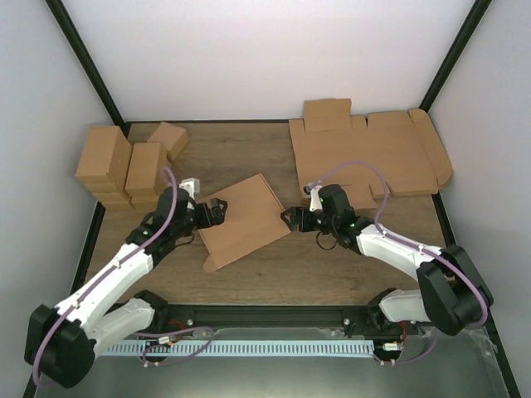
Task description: Fold the paper box
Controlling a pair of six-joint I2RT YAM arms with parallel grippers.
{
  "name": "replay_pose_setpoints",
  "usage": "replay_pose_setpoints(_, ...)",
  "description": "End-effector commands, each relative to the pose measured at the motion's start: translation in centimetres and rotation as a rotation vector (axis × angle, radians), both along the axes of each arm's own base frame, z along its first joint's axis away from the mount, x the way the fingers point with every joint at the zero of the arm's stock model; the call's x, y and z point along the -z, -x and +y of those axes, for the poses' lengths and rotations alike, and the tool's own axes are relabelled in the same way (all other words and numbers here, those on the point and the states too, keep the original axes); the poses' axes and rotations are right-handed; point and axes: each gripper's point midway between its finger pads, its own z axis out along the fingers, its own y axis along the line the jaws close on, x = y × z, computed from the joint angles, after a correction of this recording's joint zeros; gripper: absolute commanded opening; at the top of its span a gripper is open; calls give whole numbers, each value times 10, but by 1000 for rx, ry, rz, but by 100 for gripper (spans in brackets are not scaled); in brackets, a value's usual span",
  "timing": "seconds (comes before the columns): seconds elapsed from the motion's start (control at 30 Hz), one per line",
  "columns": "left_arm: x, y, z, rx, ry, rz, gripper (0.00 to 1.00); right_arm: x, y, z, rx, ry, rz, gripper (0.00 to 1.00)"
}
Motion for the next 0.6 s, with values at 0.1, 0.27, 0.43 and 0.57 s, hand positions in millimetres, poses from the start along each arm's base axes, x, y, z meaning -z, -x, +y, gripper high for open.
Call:
replay_pose_setpoints(0.1,-6,26,43,-187,-21,12,100,-4,-23,-3,72,48,-27,79)
replay_pose_setpoints(0.27,4,45,34,-153,106,38,100,-4,-32,3,54,39,-29,79)
replay_pose_setpoints(0.43,30,54,17,-93,193,102,100,6,-33,14,-2,-10,11,79)
replay_pose_setpoints(0.57,42,55,11,-78,223,136,97,11,-27,22,-57,-55,32,78)
